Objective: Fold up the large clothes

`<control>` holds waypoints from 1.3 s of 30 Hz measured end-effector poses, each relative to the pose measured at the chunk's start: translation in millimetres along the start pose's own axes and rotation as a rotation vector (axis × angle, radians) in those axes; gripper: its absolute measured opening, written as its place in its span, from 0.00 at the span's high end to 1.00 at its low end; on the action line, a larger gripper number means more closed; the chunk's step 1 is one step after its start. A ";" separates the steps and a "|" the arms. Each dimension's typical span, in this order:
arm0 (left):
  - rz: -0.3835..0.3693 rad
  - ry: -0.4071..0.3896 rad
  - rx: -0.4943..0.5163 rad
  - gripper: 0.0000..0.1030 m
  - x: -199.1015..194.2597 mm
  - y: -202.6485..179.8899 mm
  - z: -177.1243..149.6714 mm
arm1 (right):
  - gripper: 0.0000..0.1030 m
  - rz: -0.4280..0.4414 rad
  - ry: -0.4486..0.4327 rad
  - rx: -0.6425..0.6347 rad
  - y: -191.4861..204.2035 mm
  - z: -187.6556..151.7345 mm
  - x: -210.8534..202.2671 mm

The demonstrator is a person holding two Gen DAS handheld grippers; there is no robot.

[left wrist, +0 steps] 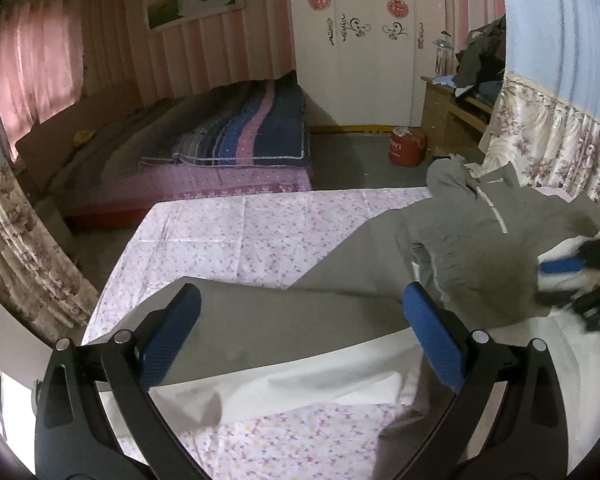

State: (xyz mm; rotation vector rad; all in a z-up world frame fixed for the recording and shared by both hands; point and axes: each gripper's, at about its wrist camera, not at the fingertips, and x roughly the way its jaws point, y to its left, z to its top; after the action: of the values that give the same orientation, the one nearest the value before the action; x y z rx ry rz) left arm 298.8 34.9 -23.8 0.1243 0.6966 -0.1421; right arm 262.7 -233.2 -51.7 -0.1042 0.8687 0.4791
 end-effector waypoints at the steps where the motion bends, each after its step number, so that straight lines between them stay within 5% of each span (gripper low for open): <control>1: -0.010 0.000 0.002 0.03 -1.6 -3.6 1.4 | 0.47 -0.024 -0.047 0.007 -5.3 -2.1 -21.5; 4: -0.023 -0.009 0.032 0.03 -7.0 -18.3 2.7 | 0.41 -0.164 -0.145 0.027 -32.3 -10.6 -70.3; 9: -0.069 0.003 0.081 0.03 -2.1 -51.0 2.5 | 0.26 -0.457 -0.188 0.063 -74.7 -46.9 -109.0; 18: -0.172 0.142 0.153 0.05 60.1 -110.7 0.2 | 0.25 -0.356 -0.163 0.414 -165.4 -103.2 -106.6; 20: -0.230 0.170 0.150 0.15 74.3 -118.6 -0.5 | 0.25 -0.318 -0.164 0.474 -176.4 -110.3 -100.7; 22: -0.297 0.228 0.134 0.54 89.8 -126.5 -2.5 | 0.25 -0.316 -0.143 0.494 -178.6 -115.3 -92.5; 23: -0.311 0.251 0.125 0.64 95.9 -129.0 -4.2 | 0.25 -0.324 -0.132 0.495 -177.7 -117.5 -89.1; 25: -0.309 0.263 0.104 0.71 103.6 -131.3 -10.2 | 0.25 -0.311 -0.139 0.519 -178.5 -120.4 -87.4; 28: -0.312 0.206 0.050 0.75 94.4 -117.8 -14.1 | 0.25 -0.288 -0.143 0.522 -176.8 -118.9 -86.9; 33: -0.207 0.070 -0.013 0.75 55.4 -78.0 -11.6 | 0.25 -0.317 -0.182 0.406 -154.9 -99.6 -86.9; 37: -0.127 0.113 0.050 0.74 64.8 -76.6 -27.6 | 0.27 -0.392 -0.163 0.342 -147.6 -94.8 -71.7; 39: -0.104 0.136 0.072 0.73 74.5 -80.7 -35.9 | 0.51 -0.396 -0.072 0.306 -151.5 -98.4 -48.5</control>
State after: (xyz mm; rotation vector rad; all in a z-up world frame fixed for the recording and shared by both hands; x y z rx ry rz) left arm 318.9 -45.2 -104.6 0.1677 0.8342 -0.2601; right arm 233.8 -412.9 -94.6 0.0228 0.8170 -0.0228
